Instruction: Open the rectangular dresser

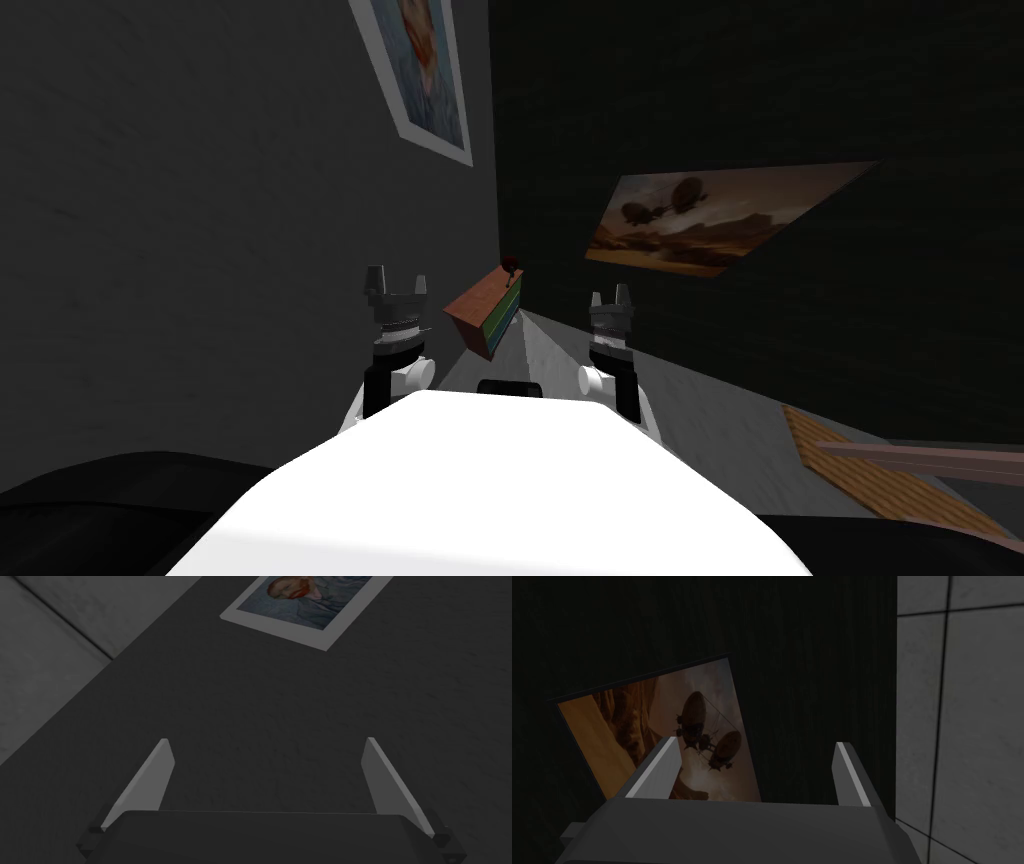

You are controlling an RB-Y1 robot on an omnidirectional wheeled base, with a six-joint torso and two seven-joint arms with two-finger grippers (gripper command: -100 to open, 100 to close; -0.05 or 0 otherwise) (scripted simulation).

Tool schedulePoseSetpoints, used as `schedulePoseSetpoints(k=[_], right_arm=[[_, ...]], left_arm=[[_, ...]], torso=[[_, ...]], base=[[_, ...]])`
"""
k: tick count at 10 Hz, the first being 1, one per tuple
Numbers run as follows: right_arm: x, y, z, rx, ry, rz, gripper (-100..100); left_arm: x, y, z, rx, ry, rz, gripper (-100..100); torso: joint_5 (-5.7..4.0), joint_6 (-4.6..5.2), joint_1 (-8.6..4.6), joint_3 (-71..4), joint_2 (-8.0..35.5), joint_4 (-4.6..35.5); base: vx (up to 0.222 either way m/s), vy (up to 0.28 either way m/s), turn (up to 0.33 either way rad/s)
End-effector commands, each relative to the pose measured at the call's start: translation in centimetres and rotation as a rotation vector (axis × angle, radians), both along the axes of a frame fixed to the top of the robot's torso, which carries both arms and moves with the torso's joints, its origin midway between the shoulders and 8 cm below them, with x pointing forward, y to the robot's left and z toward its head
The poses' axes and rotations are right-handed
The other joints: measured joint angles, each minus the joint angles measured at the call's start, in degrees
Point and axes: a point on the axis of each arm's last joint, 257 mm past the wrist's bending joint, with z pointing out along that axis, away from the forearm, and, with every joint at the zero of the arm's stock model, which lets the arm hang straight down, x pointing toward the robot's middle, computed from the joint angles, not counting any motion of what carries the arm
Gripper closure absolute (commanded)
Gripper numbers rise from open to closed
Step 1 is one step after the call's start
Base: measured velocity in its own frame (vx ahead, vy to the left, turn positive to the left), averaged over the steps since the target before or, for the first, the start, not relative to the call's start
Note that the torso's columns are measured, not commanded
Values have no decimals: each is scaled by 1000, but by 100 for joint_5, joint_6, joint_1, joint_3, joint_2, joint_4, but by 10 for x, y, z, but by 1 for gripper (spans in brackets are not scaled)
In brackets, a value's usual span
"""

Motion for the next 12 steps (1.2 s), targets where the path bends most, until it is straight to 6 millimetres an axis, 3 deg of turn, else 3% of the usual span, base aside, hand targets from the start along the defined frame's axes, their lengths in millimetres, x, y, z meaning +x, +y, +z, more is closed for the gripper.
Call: schedulePoseSetpoints(k=[1,9,10,12], right_arm=[[0,0,0,0,0,0,0],[0,0,0,0,0,0,0],[0,0,0,0,0,0,0],[0,0,0,0,0,0,0]], left_arm=[[0,0,0,0,0,0,0],[0,0,0,0,0,0,0],[8,1,-8,16,37,-11,-100],[24,7,-28,24,115,-18,-100]], torso=[[0,0,0,-467,232,235],[0,0,0,-7073,3539,3537],[0,0,0,-7919,3962,3960],[-2,0,-8,-8432,4198,4202]], base=[[0,0,0],[0,0,0],[30,-23,-58],[62,-45,-96]])
